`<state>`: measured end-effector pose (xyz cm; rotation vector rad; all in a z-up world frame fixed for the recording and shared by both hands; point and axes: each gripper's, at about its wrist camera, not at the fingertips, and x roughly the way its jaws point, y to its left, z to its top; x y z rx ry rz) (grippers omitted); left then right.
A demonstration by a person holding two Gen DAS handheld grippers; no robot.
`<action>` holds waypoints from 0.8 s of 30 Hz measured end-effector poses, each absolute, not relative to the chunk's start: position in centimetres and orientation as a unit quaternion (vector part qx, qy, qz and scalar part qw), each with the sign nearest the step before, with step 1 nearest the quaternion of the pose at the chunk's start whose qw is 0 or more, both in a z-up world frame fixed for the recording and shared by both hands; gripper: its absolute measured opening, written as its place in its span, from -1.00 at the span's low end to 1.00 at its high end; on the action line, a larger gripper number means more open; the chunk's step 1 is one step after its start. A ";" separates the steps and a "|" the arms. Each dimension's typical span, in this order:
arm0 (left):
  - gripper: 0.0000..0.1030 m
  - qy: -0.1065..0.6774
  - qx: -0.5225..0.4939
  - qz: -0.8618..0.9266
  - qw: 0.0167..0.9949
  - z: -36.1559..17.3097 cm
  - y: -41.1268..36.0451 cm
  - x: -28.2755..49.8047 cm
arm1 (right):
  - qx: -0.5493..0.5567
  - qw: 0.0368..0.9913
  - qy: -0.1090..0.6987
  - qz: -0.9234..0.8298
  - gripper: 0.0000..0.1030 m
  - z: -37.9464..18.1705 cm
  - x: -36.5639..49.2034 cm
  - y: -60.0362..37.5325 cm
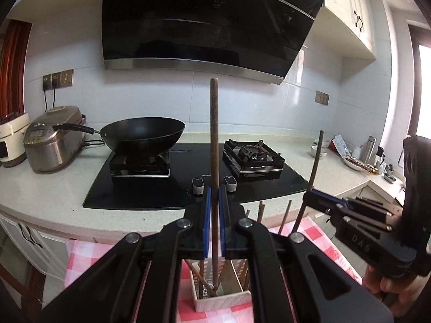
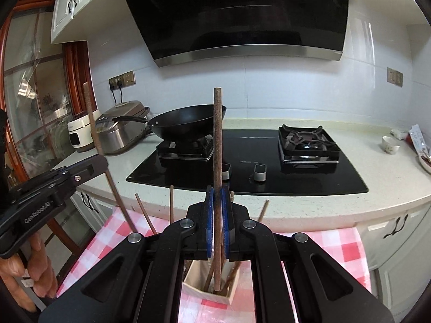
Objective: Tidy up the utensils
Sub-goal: 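Lower both chopsticks into the basket and open both tools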
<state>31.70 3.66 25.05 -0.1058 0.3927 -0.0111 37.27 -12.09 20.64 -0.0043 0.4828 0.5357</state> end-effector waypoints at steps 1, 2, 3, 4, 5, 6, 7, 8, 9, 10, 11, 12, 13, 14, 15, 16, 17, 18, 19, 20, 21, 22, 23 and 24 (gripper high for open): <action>-0.89 0.199 -0.056 -0.005 0.979 24.5 3.8 32.2 | -0.003 0.934 0.241 0.264 -0.87 20.1 37.6 -11.7; -0.89 0.203 -0.057 -0.002 0.978 23.9 3.8 32.6 | -0.002 0.932 0.245 0.266 -0.87 19.6 37.9 -11.4; -0.89 0.207 -0.058 -0.001 0.977 23.1 3.8 33.0 | -0.001 0.931 0.247 0.267 -0.87 19.2 38.1 -11.2; -0.89 0.211 -0.058 -0.001 0.976 22.4 3.8 33.3 | -0.001 0.931 0.251 0.267 -0.87 18.6 38.4 -11.0; -0.89 0.217 -0.058 0.001 0.974 21.8 3.9 33.7 | -0.001 0.930 0.255 0.266 -0.87 18.1 38.6 -10.9; -0.89 0.221 -0.059 0.001 0.973 21.1 3.9 33.8 | 0.002 0.928 0.260 0.267 -0.87 17.5 38.8 -10.8; -0.89 0.227 -0.061 0.000 0.972 20.3 3.9 34.0 | 0.002 0.927 0.262 0.267 -0.87 17.0 38.9 -10.7; -0.89 0.231 -0.062 0.001 0.971 19.6 4.0 34.0 | 0.003 0.926 0.267 0.267 -0.87 16.2 39.1 -10.7; -0.89 0.237 -0.062 0.002 0.969 18.8 4.0 34.3 | 0.004 0.925 0.271 0.267 -0.87 15.7 39.2 -10.6; -0.89 0.240 -0.063 0.001 0.969 18.3 4.0 34.4 | 0.005 0.924 0.274 0.267 -0.87 15.1 39.3 -10.6; -0.89 0.245 -0.065 0.000 0.967 17.5 4.1 34.5 | 0.005 0.923 0.277 0.268 -0.87 14.5 39.3 -10.5; -0.89 0.249 -0.066 0.001 0.966 17.0 4.0 34.6 | 0.005 0.922 0.280 0.267 -0.87 14.1 39.4 -10.5; -0.89 0.254 -0.066 0.001 0.965 16.4 4.0 34.8 | 0.004 0.922 0.282 0.267 -0.87 13.4 39.3 -10.4; -0.89 0.257 -0.066 0.000 0.964 15.8 4.0 34.9 | 0.001 0.922 0.283 0.266 -0.86 13.1 39.3 -10.4; -0.89 0.262 -0.065 -0.001 0.963 15.2 4.0 35.0 | 0.000 0.921 0.284 0.265 -0.86 12.6 39.3 -10.3; -0.89 0.265 -0.064 -0.001 0.962 14.8 4.1 35.1 | 0.000 0.921 0.286 0.267 -0.86 12.0 39.2 -10.2; -0.89 0.271 -0.062 -0.001 0.961 14.2 4.0 35.2 | 0.000 0.920 0.287 0.266 -0.86 11.6 39.3 -10.2; -0.89 0.276 -0.060 -0.004 0.959 13.7 4.0 35.3 | -0.001 0.920 0.287 0.266 -0.86 11.2 39.3 -10.1; -0.89 0.278 -0.059 -0.004 0.959 13.3 4.0 35.3 | -0.003 0.921 0.284 0.265 -0.86 10.8 39.2 -10.1; -0.89 0.281 -0.057 -0.003 0.958 12.9 4.0 35.4 | -0.007 0.923 0.280 0.263 -0.86 10.5 39.1 -10.1; -0.89 0.284 -0.058 -0.005 0.957 12.4 4.1 35.5 | -0.008 0.925 0.274 0.263 -0.86 10.3 38.9 -10.1; -0.88 0.288 -0.058 -0.005 0.956 12.0 4.1 35.6 | -0.009 0.927 0.269 0.263 -0.85 10.0 38.9 -10.1; -0.86 0.294 -0.057 -0.006 0.954 11.5 4.2 35.7 | -0.010 0.927 0.268 0.261 -0.84 9.8 38.9 -10.2; -0.83 0.298 -0.056 -0.005 0.953 11.1 4.3 35.8 | -0.012 0.927 0.269 0.261 -0.82 9.4 38.9 -10.1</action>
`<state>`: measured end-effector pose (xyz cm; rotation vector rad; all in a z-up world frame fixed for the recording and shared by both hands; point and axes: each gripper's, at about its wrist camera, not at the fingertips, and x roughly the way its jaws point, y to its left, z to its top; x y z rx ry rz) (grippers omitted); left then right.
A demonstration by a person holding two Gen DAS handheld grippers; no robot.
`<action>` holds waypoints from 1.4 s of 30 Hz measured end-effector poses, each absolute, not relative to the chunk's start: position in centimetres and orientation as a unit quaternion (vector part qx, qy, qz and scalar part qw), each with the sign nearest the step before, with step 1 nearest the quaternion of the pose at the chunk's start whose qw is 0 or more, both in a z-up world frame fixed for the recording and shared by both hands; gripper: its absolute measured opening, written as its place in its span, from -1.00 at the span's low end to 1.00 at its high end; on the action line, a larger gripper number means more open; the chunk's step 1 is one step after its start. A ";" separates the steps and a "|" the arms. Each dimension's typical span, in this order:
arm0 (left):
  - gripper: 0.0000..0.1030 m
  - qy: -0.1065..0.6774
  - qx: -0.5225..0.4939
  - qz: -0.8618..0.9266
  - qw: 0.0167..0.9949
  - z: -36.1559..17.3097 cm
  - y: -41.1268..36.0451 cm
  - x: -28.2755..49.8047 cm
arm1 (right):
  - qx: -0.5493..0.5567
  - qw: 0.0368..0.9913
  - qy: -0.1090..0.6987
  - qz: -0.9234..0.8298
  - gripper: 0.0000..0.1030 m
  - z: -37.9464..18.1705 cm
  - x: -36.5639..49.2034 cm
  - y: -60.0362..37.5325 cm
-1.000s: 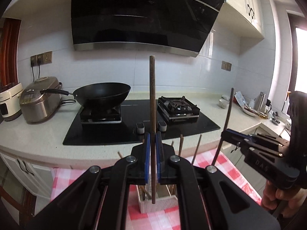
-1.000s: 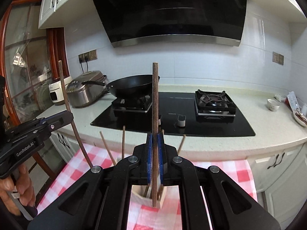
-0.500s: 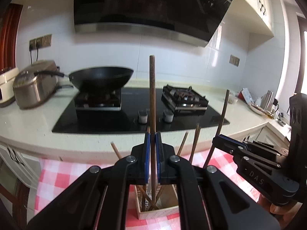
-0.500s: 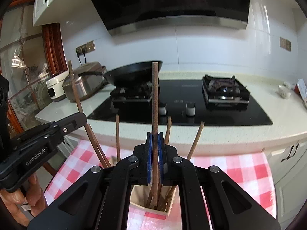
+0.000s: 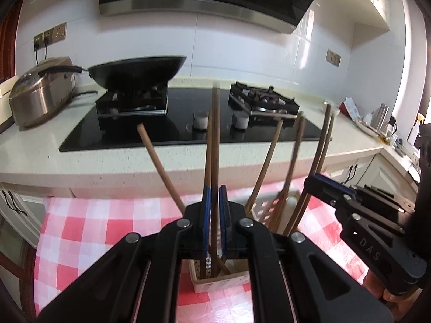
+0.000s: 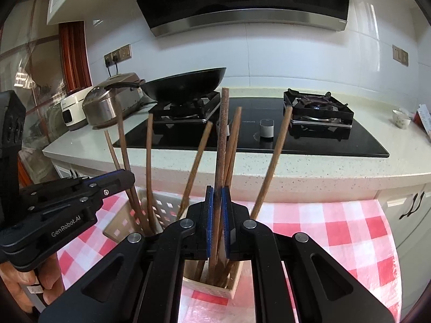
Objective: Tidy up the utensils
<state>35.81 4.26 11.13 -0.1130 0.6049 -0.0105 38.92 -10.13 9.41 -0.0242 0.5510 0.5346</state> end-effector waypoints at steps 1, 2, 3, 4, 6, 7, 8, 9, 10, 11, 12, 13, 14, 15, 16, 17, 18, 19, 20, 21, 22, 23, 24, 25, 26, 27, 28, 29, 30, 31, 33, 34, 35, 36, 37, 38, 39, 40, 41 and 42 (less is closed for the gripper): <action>-0.81 0.298 -0.056 -0.005 0.953 10.9 4.3 35.8 | -0.013 0.926 0.269 0.263 -0.82 9.0 38.9 -10.1; -0.80 0.298 -0.057 -0.005 0.953 10.8 4.4 35.8 | -0.014 0.927 0.267 0.263 -0.82 8.8 38.9 -10.1; -0.78 0.297 -0.059 -0.004 0.953 10.7 4.5 35.7 | -0.019 0.930 0.260 0.260 -0.82 8.6 38.7 -10.1; -0.65 0.296 -0.061 -0.004 0.953 10.6 4.7 35.5 | -0.021 0.932 0.254 0.259 -0.82 8.5 38.6 -10.2; -0.47 0.289 -0.060 -0.002 0.956 10.7 4.8 34.8 | -0.018 0.935 0.246 0.253 -0.76 8.5 38.2 -10.6; -0.37 0.283 -0.060 -0.004 0.957 10.7 4.8 34.2 | -0.016 0.938 0.240 0.249 -0.62 8.6 37.9 -10.9; -0.26 0.278 -0.061 -0.007 0.959 10.8 4.8 33.7 | -0.013 0.941 0.234 0.245 -0.26 8.7 37.6 -11.2; -0.21 0.272 -0.061 -0.007 0.960 10.7 4.8 32.9 | -0.008 0.944 0.225 0.239 -0.11 8.8 37.2 -11.7; -0.14 0.267 -0.060 -0.004 0.962 10.8 4.7 32.3 | -0.004 0.947 0.216 0.237 0.08 8.9 36.6 -12.1; -0.08 0.261 -0.060 -0.003 0.964 10.8 4.7 31.6 | -0.005 0.949 0.211 0.235 0.09 8.9 36.1 -12.4; -0.05 0.254 -0.065 -0.005 0.965 10.8 4.7 30.8 | -0.009 0.951 0.205 0.230 0.09 8.8 35.5 -12.7; 0.02 0.250 -0.070 -0.006 0.966 10.7 4.7 30.0 | -0.012 0.953 0.199 0.227 0.10 8.6 34.8 -13.0; 0.07 0.245 -0.072 -0.005 0.967 10.5 4.7 29.2 | -0.015 0.955 0.195 0.224 0.15 8.5 34.3 -13.2; 0.10 0.240 -0.072 -0.004 0.968 10.4 4.6 28.5 | -0.016 0.956 0.190 0.222 0.17 8.2 33.7 -13.6; 0.16 0.235 -0.072 -0.001 0.969 10.0 4.5 27.4 | -0.014 0.957 0.187 0.222 0.22 7.8 33.1 -14.1; 0.21 0.232 -0.072 -0.001 0.970 9.7 4.4 26.6 | -0.012 0.957 0.186 0.221 0.23 7.4 32.5 -14.5; 0.23 0.229 -0.073 0.000 0.971 9.2 4.2 25.7 | -0.010 0.957 0.186 0.221 0.24 7.0 32.1 -14.9; 0.29 0.227 -0.073 0.002 0.971 9.0 4.0 25.0 | -0.008 0.958 0.185 0.219 0.29 6.6 31.5 -15.4; 0.33 0.222 -0.072 0.001 0.972 8.5 3.8 24.1 | -0.006 0.959 0.184 0.218 0.33 6.1 31.0 -15.7; 0.35 0.219 -0.068 -0.003 0.973 8.0 3.5 23.2 | -0.001 0.959 0.180 0.219 0.36 5.6 30.4 -16.2; 0.37 0.217 -0.065 -0.004 0.974 7.7 3.2 22.6 | 0.002 0.959 0.175 0.222 0.42 5.3 29.9 -16.5; 0.41 0.212 -0.062 -0.003 0.975 7.3 2.9 21.9 | 0.004 0.960 0.170 0.224 0.46 5.1 29.5 -16.7; 0.45 0.209 -0.061 -0.002 0.976 7.1 2.7 21.5 | 0.004 0.961 0.166 0.223 0.47 4.9 29.2 -16.9; 0.55 0.204 -0.064 -0.004 0.977 6.7 2.5 20.9 | 0.003 0.961 0.163 0.223 0.50 4.7 28.9 -17.0; 0.61 0.204 -0.064 -0.004 0.977 6.5 2.3 20.7 | 0.002 0.961 0.163 0.225 0.51 4.6 28.7 -17.1; 0.62 0.203 -0.062 -0.003 0.977 6.4 2.0 20.5 | 0.002 0.959 0.164 0.231 0.51 4.5 28.6 -17.0; 0.64 0.199 -0.057 -0.003 0.978 6.2 1.7 20.4 | 0.002 0.958 0.166 0.234 0.52 4.4 28.7 -16.9; 0.68 0.198 -0.057 -0.004 0.979 6.2 1.6 20.4 | 0.001 0.958 0.167 0.235 0.52 4.3 28.6 -16.8; 0.70 0.198 -0.059 -0.003 0.979 6.2 1.5 20.4 | 0.001 0.957 0.168 0.236 0.53 4.2 28.5 -16.8; 0.74 0.197 -0.063 -0.003 0.978 6.1 1.5 20.4 | 0.002 0.956 0.170 0.239 0.56 4.1 28.6 -16.8; 0.78 0.194 -0.059 0.002 0.979 6.1 1.5 20.4 | 0.002 0.955 0.172 0.241 0.57 4.0 28.5 -16.6; 0.79 0.195 -0.058 0.002 0.979 6.1 1.5 20.5 | 0.002 0.955 0.171 0.241 0.57 4.0 28.5 -16.6; 0.79 0.195 -0.059 0.001 0.979 6.0 1.5 20.6 | 0.001 0.955 0.171 0.241 0.57 4.0 28.5 -16.5; 0.80 0.196 -0.059 0.001 0.979 6.0 1.5 20.7 | 0.001 0.955 0.171 0.242 0.57 3.9 28.5 -16.5; 0.80 0.197 -0.058 0.001 0.979 5.9 1.5 20.7 | 0.003 0.955 0.172 0.243 0.57 3.9 28.6 -16.5; 0.80 0.197 -0.057 0.001 0.979 5.9 1.5 20.8 | 0.003 0.954 0.173 0.245 0.57 3.8 28.5 -16.4; 0.80 0.198 -0.057 -0.001 0.979 5.8 1.4 20.8 | 0.003 0.954 0.173 0.246 0.57 3.8 28.5 -16.4; 0.80 0.198 -0.056 -0.002 0.979 5.9 1.5 20.8 | 0.002 0.954 0.173 0.246 0.57 3.7 28.5 -16.3; 0.80 0.199 -0.056 -0.002 0.978 5.9 1.5 20.9 | 0.002 0.953 0.174 0.247 0.57 3.7 28.6 -16.3; 0.80 0.199 -0.057 -0.002 0.978 5.9 1.4 20.9 | 0.003 0.953 0.175 0.248 0.57 3.6 28.6 -16.3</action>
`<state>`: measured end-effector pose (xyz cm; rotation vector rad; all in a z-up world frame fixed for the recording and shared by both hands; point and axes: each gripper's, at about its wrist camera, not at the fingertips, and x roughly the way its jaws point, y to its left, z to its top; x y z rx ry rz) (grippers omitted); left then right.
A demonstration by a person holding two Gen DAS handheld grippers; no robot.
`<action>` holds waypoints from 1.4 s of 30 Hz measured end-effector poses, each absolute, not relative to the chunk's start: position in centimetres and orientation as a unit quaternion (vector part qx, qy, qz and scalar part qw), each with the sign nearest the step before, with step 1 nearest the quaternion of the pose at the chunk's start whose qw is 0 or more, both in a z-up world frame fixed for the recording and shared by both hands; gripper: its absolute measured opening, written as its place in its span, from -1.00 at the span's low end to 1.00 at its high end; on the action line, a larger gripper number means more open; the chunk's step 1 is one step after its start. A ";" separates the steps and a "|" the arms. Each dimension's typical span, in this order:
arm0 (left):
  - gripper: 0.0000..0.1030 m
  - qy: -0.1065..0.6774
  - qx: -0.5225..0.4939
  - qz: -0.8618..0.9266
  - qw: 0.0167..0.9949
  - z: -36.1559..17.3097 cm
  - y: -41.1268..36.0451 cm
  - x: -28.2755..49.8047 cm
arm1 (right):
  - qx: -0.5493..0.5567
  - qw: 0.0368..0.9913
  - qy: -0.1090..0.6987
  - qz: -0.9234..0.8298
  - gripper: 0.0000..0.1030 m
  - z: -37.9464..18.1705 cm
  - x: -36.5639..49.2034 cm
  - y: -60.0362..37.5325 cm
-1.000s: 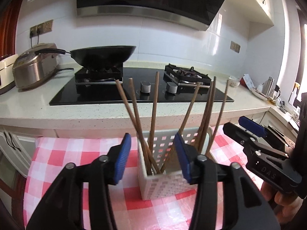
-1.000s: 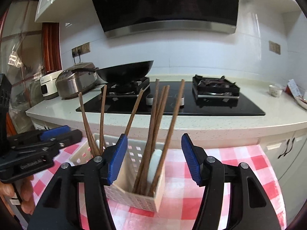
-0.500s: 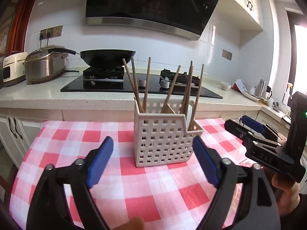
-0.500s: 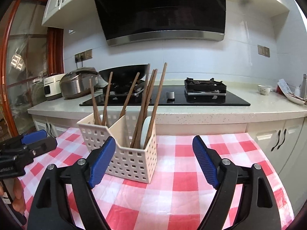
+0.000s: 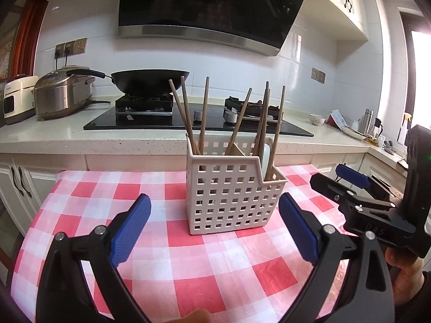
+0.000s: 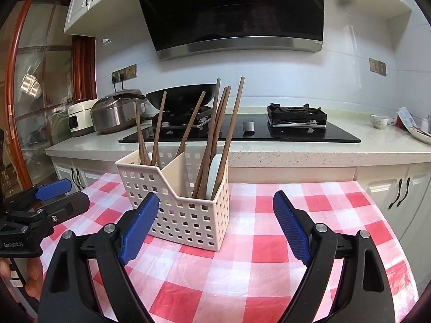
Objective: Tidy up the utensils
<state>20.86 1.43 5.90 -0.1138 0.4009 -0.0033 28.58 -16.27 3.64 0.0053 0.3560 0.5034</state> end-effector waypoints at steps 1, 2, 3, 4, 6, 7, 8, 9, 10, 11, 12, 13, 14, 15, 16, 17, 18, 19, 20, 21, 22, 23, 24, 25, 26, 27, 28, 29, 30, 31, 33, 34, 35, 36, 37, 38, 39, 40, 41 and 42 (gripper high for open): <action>0.80 0.199 -0.058 -0.003 0.978 5.9 1.5 20.9 | 0.002 0.953 0.175 0.247 0.57 3.6 28.6 -16.3; 0.80 0.199 -0.058 -0.004 0.978 6.0 1.5 20.9 | 0.002 0.953 0.175 0.247 0.57 3.6 28.6 -16.3; 0.80 0.199 -0.057 -0.003 0.978 6.0 1.5 20.9 | 0.003 0.953 0.177 0.248 0.57 3.6 28.6 -16.4; 0.80 0.199 -0.057 -0.003 0.978 6.0 1.5 20.9 | 0.005 0.952 0.178 0.250 0.57 3.6 28.6 -16.4; 0.80 0.199 -0.058 -0.005 0.978 6.0 1.6 21.1 | 0.008 0.951 0.178 0.252 0.57 3.6 28.5 -16.5; 0.80 0.199 -0.060 -0.006 0.978 6.0 1.7 21.1 | 0.007 0.951 0.178 0.252 0.57 3.6 28.5 -16.6; 0.80 0.199 -0.061 -0.006 0.978 6.0 1.8 21.1 | 0.007 0.951 0.179 0.253 0.57 3.6 28.5 -16.6; 0.80 0.199 -0.060 -0.005 0.978 6.0 1.8 21.1 | 0.007 0.951 0.179 0.253 0.57 3.6 28.4 -16.6; 0.80 0.200 -0.060 -0.006 0.978 5.9 1.8 21.2 | 0.007 0.951 0.179 0.252 0.57 3.7 28.4 -16.7; 0.80 0.201 -0.060 -0.006 0.978 5.9 1.8 21.2 | 0.008 0.951 0.179 0.253 0.57 3.7 28.4 -16.7; 0.80 0.200 -0.059 -0.006 0.978 5.9 1.8 21.1 | 0.008 0.951 0.180 0.253 0.57 3.7 28.4 -16.8; 0.80 0.200 -0.059 -0.006 0.978 6.0 1.7 21.1 | 0.008 0.951 0.180 0.252 0.57 3.7 28.4 -16.9; 0.80 0.199 -0.059 -0.006 0.978 6.0 1.7 21.1 | 0.008 0.951 0.180 0.252 0.57 3.7 28.3 -16.9; 0.80 0.199 -0.058 -0.006 0.978 6.0 1.7 21.1 | 0.008 0.951 0.179 0.253 0.57 3.7 28.3 -16.9; 0.80 0.199 -0.058 -0.006 0.978 6.0 1.6 21.1 | 0.008 0.951 0.178 0.253 0.57 3.7 28.3 -16.9; 0.80 0.199 -0.059 -0.007 0.978 6.1 1.7 21.1 | 0.008 0.951 0.178 0.253 0.57 3.7 28.2 -17.0; 0.80 0.199 -0.059 -0.006 0.978 6.1 1.7 21.1 | 0.007 0.951 0.179 0.254 0.57 3.8 28.2 -17.0; 0.80 0.199 -0.059 -0.006 0.978 6.1 1.6 21.1 | 0.007 0.950 0.179 0.254 0.57 3.8 28.2 -17.0; 0.80 0.199 -0.059 -0.007 0.978 6.1 1.6 21.1 | 0.007 0.951 0.179 0.254 0.57 3.7 28.2 -17.0; 0.80 0.199 -0.059 -0.006 0.978 6.1 1.6 21.1 | 0.007 0.951 0.179 0.254 0.57 3.8 28.2 -17.0; 0.80 0.199 -0.059 -0.007 0.978 6.1 1.6 21.1 | 0.008 0.950 0.179 0.254 0.57 3.7 28.2 -17.1; 0.80 0.199 -0.059 -0.007 0.978 6.1 1.7 21.1 | 0.007 0.951 0.179 0.254 0.57 3.8 28.2 -17.0; 0.80 0.199 -0.059 -0.007 0.978 6.1 1.7 21.1 | 0.007 0.950 0.179 0.254 0.57 3.7 28.2 -17.0; 0.80 0.199 -0.059 -0.007 0.978 6.1 1.6 21.1 | 0.007 0.950 0.179 0.254 0.57 3.8 28.2 -17.0; 0.80 0.199 -0.059 -0.007 0.978 6.1 1.6 21.1 | 0.007 0.950 0.179 0.254 0.57 3.8 28.2 -17.0; 0.80 0.198 -0.059 -0.007 0.978 6.1 1.6 21.1 | 0.007 0.950 0.179 0.254 0.57 3.7 28.2 -17.0; 0.80 0.198 -0.060 -0.008 0.978 6.1 1.6 21.1 | 0.007 0.950 0.179 0.254 0.57 3.7 28.2 -17.0; 0.80 0.198 -0.060 -0.008 0.978 6.1 1.6 21.1 | 0.007 0.950 0.179 0.254 0.57 3.7 28.2 -17.0; 0.80 0.198 -0.060 -0.008 0.978 6.1 1.6 21.1 | 0.007 0.951 0.179 0.254 0.57 3.7 28.2 -17.0; 0.80 0.198 -0.060 -0.008 0.978 6.1 1.6 21.1 | 0.007 0.951 0.179 0.254 0.57 3.7 28.2 -17.1; 0.80 0.199 -0.059 -0.008 0.978 6.1 1.6 21.1 | 0.008 0.951 0.179 0.254 0.57 3.8 28.2 -17.1; 0.80 0.199 -0.059 -0.008 0.978 6.1 1.6 21.1 | 0.008 0.951 0.179 0.253 0.57 3.7 28.2 -17.1; 0.80 0.199 -0.059 -0.009 0.978 6.1 1.6 21.1 | 0.008 0.951 0.179 0.253 0.57 3.8 28.2 -17.1; 0.80 0.199 -0.059 -0.009 0.978 6.1 1.6 21.1 | 0.008 0.951 0.179 0.253 0.57 3.8 28.2 -17.1; 0.80 0.199 -0.059 -0.008 0.978 6.1 1.6 21.1 | 0.008 0.951 0.179 0.253 0.57 3.8 28.2 -17.1; 0.80 0.199 -0.059 -0.009 0.978 6.1 1.6 21.1 | 0.008 0.951 0.179 0.253 0.57 3.8 28.2 -17.1; 0.80 0.198 -0.059 -0.009 0.978 6.1 1.6 21.1 | 0.008 0.951 0.179 0.253 0.57 3.8 28.2 -17.1; 0.80 0.198 -0.059 -0.010 0.978 6.1 1.6 21.1 | 0.008 0.951 0.179 0.253 0.57 3.7 28.2 -17.1; 0.80 0.199 -0.059 -0.010 0.978 6.1 1.5 21.1 | 0.008 0.951 0.179 0.253 0.57 3.8 28.2 -17.1; 0.80 0.199 -0.059 -0.010 0.978 6.1 1.5 21.1 | 0.008 0.951 0.179 0.253 0.57 3.8 28.2 -17.2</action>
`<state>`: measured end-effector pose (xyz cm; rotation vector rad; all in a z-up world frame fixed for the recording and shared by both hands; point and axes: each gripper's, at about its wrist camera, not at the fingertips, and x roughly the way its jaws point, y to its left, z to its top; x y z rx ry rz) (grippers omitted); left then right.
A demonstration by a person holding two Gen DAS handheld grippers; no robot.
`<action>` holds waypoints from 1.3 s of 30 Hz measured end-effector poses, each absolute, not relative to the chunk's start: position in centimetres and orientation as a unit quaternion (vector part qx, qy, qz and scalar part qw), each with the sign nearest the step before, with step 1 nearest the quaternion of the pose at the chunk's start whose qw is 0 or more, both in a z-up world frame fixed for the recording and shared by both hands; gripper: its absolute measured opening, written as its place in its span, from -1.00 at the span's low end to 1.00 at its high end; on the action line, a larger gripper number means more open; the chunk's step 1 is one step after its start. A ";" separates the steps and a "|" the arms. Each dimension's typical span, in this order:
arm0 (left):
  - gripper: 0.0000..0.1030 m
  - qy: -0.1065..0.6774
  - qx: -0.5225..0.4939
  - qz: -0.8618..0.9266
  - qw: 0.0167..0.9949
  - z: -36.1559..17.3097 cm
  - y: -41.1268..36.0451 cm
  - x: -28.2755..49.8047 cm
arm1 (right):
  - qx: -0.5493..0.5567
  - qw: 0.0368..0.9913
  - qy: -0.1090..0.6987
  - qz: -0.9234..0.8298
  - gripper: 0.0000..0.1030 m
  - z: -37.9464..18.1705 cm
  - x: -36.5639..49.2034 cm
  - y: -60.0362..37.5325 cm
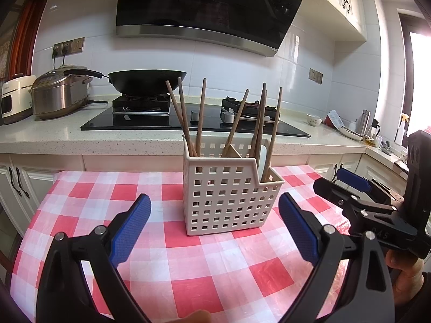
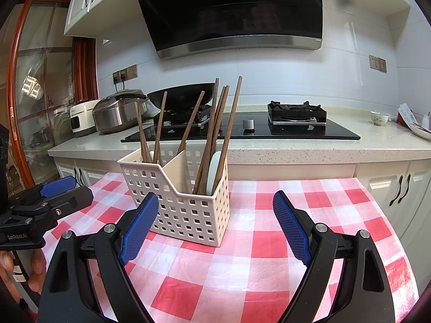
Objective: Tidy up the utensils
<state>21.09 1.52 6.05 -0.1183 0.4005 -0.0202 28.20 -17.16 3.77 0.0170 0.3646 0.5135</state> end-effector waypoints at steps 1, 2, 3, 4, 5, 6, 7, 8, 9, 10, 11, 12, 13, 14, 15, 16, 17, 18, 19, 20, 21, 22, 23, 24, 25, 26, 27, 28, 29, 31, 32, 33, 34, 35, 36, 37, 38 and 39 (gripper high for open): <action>0.80 0.199 -0.059 -0.010 0.978 6.1 1.5 21.1 | 0.009 0.951 0.179 0.253 0.57 3.8 28.2 -17.2; 0.80 0.199 -0.059 -0.010 0.978 6.1 1.5 21.1 | 0.008 0.951 0.179 0.253 0.57 3.8 28.2 -17.1; 0.80 0.199 -0.060 -0.010 0.978 6.1 1.5 21.1 | 0.008 0.951 0.178 0.252 0.57 3.8 28.2 -17.2; 0.80 0.198 -0.059 -0.010 0.978 6.1 1.5 21.1 | 0.009 0.951 0.178 0.252 0.57 3.8 28.2 -17.2; 0.80 0.198 -0.059 -0.010 0.978 6.1 1.5 21.1 | 0.009 0.951 0.178 0.252 0.57 3.8 28.2 -17.3; 0.80 0.199 -0.059 -0.010 0.978 6.1 1.5 21.1 | 0.008 0.951 0.178 0.252 0.57 3.8 28.2 -17.2; 0.80 0.199 -0.059 -0.010 0.978 6.1 1.5 21.1 | 0.008 0.951 0.178 0.251 0.57 3.8 28.2 -17.3; 0.80 0.199 -0.059 -0.011 0.978 6.1 1.5 21.1 | 0.008 0.951 0.178 0.252 0.57 3.8 28.2 -17.3; 0.80 0.198 -0.059 -0.010 0.978 6.1 1.5 21.1 | 0.009 0.951 0.178 0.252 0.57 3.7 28.2 -17.4; 0.80 0.198 -0.058 -0.010 0.978 6.1 1.5 21.1 | 0.008 0.951 0.178 0.252 0.57 3.7 28.2 -17.4; 0.80 0.198 -0.058 -0.010 0.978 6.0 1.5 21.1 | 0.008 0.951 0.178 0.252 0.57 3.8 28.2 -17.3; 0.80 0.198 -0.059 -0.010 0.978 6.1 1.5 21.1 | 0.008 0.951 0.178 0.252 0.57 3.8 28.2 -17.3; 0.80 0.198 -0.060 -0.010 0.978 6.0 1.5 21.1 | 0.009 0.951 0.178 0.252 0.57 3.8 28.2 -17.3; 0.80 0.199 -0.059 -0.010 0.978 6.0 1.4 21.1 | 0.008 0.951 0.178 0.252 0.57 3.8 28.2 -17.3; 0.80 0.199 -0.059 -0.010 0.978 6.1 1.5 21.1 | 0.008 0.951 0.178 0.252 0.57 3.8 28.2 -17.3; 0.80 0.199 -0.059 -0.010 0.978 6.0 1.5 21.1 | 0.009 0.951 0.179 0.252 0.57 3.8 28.2 -17.3; 0.80 0.199 -0.059 -0.010 0.978 6.1 1.5 21.1 | 0.009 0.951 0.179 0.252 0.57 3.7 28.2 -17.3; 0.80 0.198 -0.059 -0.011 0.978 6.0 1.5 21.0 | 0.008 0.951 0.179 0.251 0.57 3.8 28.2 -17.3; 0.80 0.199 -0.059 -0.011 0.978 6.1 1.5 21.1 | 0.009 0.951 0.178 0.252 0.57 3.8 28.2 -17.3; 0.80 0.199 -0.058 -0.011 0.978 6.0 1.5 21.1 | 0.009 0.951 0.178 0.252 0.57 3.8 28.2 -17.4; 0.80 0.199 -0.058 -0.011 0.978 6.0 1.5 21.1 | 0.008 0.951 0.179 0.252 0.57 3.7 28.2 -17.4; 0.80 0.199 -0.059 -0.011 0.978 6.1 1.5 21.1 | 0.008 0.951 0.179 0.252 0.57 3.7 28.2 -17.4; 0.80 0.199 -0.059 -0.011 0.978 6.1 1.5 21.1 | 0.008 0.951 0.178 0.252 0.57 3.8 28.2 -17.3; 0.80 0.199 -0.059 -0.011 0.978 6.1 1.5 21.1 | 0.009 0.951 0.179 0.252 0.57 3.7 28.2 -17.4; 0.80 0.199 -0.060 -0.012 0.978 6.0 1.4 21.1 | 0.009 0.951 0.179 0.252 0.57 3.7 28.2 -17.4; 0.80 0.199 -0.060 -0.012 0.978 6.1 1.4 21.1 | 0.009 0.951 0.179 0.252 0.57 3.7 28.2 -17.4; 0.80 0.200 -0.060 -0.012 0.978 6.1 1.4 21.1 | 0.009 0.951 0.178 0.252 0.57 3.8 28.2 -17.4; 0.80 0.200 -0.060 -0.012 0.978 6.1 1.4 21.1 | 0.008 0.951 0.179 0.252 0.57 3.8 28.2 -17.4; 0.80 0.200 -0.060 -0.013 0.978 6.1 1.4 21.1 | 0.008 0.951 0.179 0.252 0.57 3.8 28.2 -17.3; 0.80 0.201 -0.061 -0.015 0.978 6.1 1.4 21.2 | 0.008 0.951 0.178 0.252 0.57 3.8 28.2 -17.4; 0.80 0.201 -0.061 -0.015 0.978 6.1 1.4 21.2 | 0.008 0.951 0.178 0.252 0.57 3.8 28.2 -17.4; 0.80 0.201 -0.060 -0.014 0.978 6.1 1.3 21.2 | 0.009 0.951 0.178 0.252 0.57 3.8 28.2 -17.4; 0.81 0.202 -0.058 -0.013 0.978 6.1 1.3 21.3 | 0.009 0.951 0.178 0.252 0.57 3.8 28.2 -17.4; 0.82 0.203 -0.056 -0.014 0.978 6.1 1.2 21.3 | 0.008 0.951 0.178 0.252 0.57 3.8 28.2 -17.3; 0.82 0.204 -0.054 -0.015 0.977 6.0 1.1 21.3 | 0.008 0.951 0.178 0.252 0.57 3.8 28.2 -17.3; 0.82 0.204 -0.052 -0.014 0.977 6.0 1.0 21.3 | 0.008 0.951 0.178 0.252 0.57 3.8 28.2 -17.4; 0.82 0.205 -0.053 -0.014 0.977 6.0 1.1 21.3 | 0.008 0.951 0.178 0.252 0.57 3.8 28.2 -17.3; 0.82 0.205 -0.054 -0.015 0.977 6.0 1.1 21.3 | 0.008 0.951 0.178 0.252 0.57 3.8 28.2 -17.4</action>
